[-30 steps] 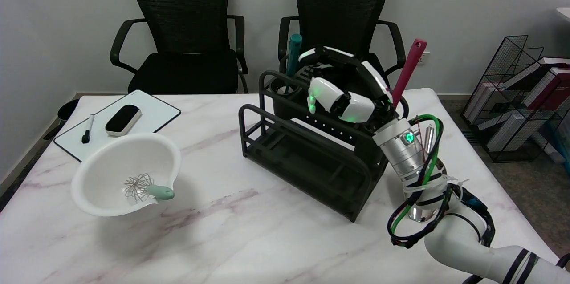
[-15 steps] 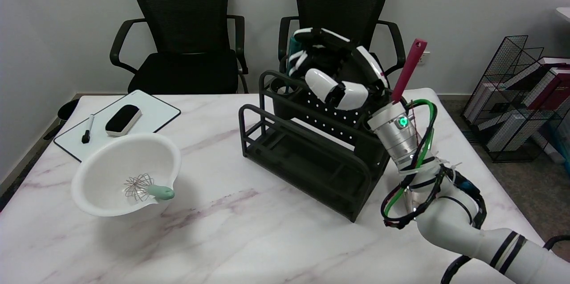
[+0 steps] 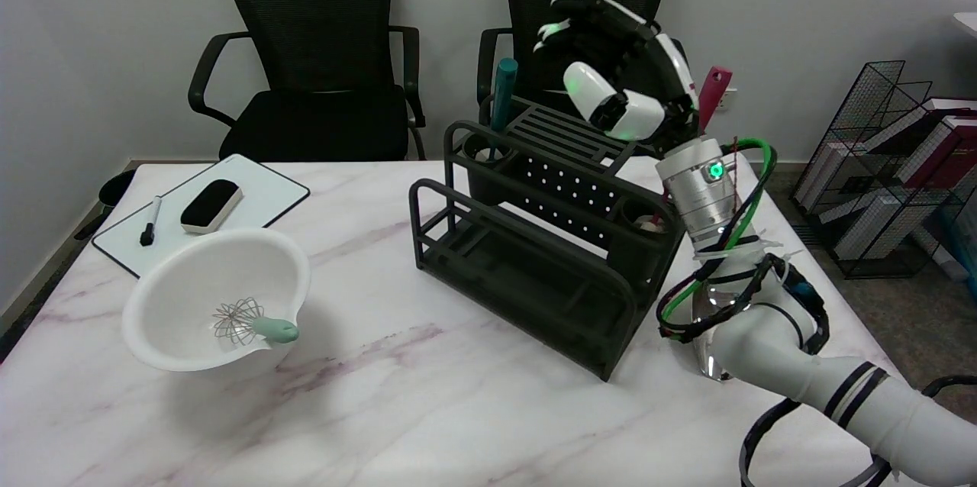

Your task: Pick up the blue sponge bottle brush.

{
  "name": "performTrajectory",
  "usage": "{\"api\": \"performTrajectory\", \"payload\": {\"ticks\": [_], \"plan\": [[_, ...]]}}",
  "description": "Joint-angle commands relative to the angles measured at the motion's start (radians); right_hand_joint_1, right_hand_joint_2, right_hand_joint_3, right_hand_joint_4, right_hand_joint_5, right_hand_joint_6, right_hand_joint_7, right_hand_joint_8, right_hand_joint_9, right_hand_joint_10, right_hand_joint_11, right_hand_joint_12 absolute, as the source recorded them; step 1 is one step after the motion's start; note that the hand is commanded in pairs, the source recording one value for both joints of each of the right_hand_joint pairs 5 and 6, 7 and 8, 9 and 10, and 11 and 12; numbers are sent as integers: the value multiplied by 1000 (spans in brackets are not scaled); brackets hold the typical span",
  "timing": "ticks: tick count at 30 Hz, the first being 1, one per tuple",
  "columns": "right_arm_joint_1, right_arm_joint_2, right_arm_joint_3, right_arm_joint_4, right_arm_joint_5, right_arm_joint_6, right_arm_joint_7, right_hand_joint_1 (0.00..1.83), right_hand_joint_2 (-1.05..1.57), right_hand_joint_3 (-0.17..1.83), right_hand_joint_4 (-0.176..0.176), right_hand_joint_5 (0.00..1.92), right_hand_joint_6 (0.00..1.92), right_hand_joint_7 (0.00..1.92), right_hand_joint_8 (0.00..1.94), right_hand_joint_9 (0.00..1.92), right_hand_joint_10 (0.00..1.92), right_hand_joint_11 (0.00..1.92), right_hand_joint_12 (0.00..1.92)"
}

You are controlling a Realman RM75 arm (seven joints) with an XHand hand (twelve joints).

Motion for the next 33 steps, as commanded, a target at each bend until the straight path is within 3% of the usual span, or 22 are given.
{"api": "performTrajectory", "payload": {"ticks": [1, 4, 10, 18, 33], "plan": [[133, -105, -42, -96, 176, 72, -290, 1104, 259, 1303, 0, 580, 580, 682, 682, 599, 599, 612, 612], [192, -177, -45, -185, 177, 98, -307, 1111, 139, 1324, 0, 471, 471, 592, 592, 548, 548, 503, 503], [295, -275, -115, -327, 178, 133, -307, 1076, -31, 1310, 0, 0, 0, 305, 305, 305, 305, 195, 195], [353, -402, -185, -472, 210, 143, -303, 1046, 39, 1280, 0, 0, 0, 182, 182, 237, 237, 67, 67], [349, -414, -215, -471, 224, 145, -301, 972, 97, 1194, 0, 0, 0, 151, 151, 179, 179, 0, 0]]}}
